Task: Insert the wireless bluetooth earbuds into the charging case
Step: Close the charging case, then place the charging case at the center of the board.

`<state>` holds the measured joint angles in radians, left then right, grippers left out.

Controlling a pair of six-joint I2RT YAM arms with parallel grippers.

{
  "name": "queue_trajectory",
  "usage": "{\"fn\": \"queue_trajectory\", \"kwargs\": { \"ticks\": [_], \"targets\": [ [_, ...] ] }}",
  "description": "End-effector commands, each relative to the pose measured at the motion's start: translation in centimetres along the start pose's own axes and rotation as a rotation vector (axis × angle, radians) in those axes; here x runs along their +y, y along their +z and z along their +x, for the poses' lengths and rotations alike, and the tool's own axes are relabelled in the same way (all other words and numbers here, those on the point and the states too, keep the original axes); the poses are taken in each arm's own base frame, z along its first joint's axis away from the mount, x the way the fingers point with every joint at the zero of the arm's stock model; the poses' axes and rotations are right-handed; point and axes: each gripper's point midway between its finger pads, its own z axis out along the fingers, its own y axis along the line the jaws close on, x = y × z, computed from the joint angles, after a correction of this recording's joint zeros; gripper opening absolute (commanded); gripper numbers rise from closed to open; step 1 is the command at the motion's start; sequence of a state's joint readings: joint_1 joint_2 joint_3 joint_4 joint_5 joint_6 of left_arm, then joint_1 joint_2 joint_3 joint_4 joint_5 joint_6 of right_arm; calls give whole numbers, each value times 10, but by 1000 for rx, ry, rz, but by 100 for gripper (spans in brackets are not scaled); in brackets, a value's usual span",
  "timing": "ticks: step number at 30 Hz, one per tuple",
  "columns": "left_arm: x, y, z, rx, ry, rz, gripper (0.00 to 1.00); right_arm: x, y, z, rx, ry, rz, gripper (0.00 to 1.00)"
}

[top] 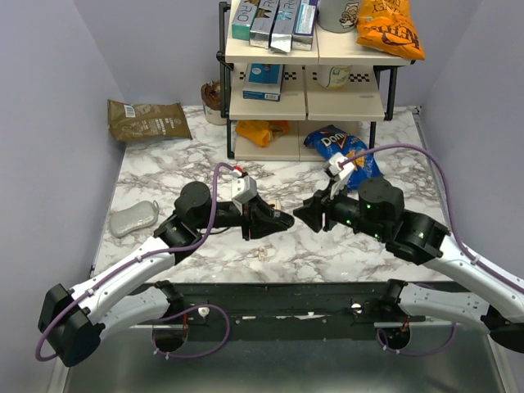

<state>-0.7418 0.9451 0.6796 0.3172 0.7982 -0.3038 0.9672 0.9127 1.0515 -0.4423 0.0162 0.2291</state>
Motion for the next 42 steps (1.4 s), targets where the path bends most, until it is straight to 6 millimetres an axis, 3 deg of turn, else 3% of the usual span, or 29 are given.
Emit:
{"fn": "queue_trajectory", "kwargs": {
  "ticks": [1, 4, 5, 7, 8, 11, 18, 23, 29, 31, 32, 35, 42],
  "targets": [
    [63, -8, 2, -35, -63, -355, 0, -54, -14, 3, -75, 88, 282, 54],
    [104, -18, 22, -16, -189, -565, 0, -68, -10, 24, -45, 122, 334, 59],
    [127, -24, 38, 5, -266, -687, 0, -72, -9, 30, -36, 128, 353, 60],
    [154, -36, 54, 27, -355, -824, 0, -77, -3, 46, 0, 129, 377, 60],
    [172, -43, 72, 60, -447, -916, 0, -81, -1, 60, 28, 132, 391, 60],
    [199, -55, 107, 100, -598, -1013, 0, -82, 4, 81, 70, 144, 385, 59],
    [247, -94, 135, 59, -654, -1184, 0, -70, 11, 89, 61, 165, 306, 59],
    [265, -98, 166, 99, -779, -1156, 0, -66, 14, 92, 78, 155, 280, 59],
    [282, -102, 183, 109, -832, -1144, 5, -65, 14, 92, 77, 143, 268, 59],
    [286, -104, 182, 107, -830, -1146, 12, -65, 13, 91, 74, 138, 269, 59],
    [287, -104, 185, 117, -831, -1146, 23, -66, 13, 91, 73, 135, 272, 59],
    [287, -108, 187, 133, -835, -1150, 39, -67, 12, 92, 73, 130, 276, 59],
    [282, -127, 191, 173, -845, -1191, 53, -70, 14, 98, 89, 125, 287, 59]
  ]
}}
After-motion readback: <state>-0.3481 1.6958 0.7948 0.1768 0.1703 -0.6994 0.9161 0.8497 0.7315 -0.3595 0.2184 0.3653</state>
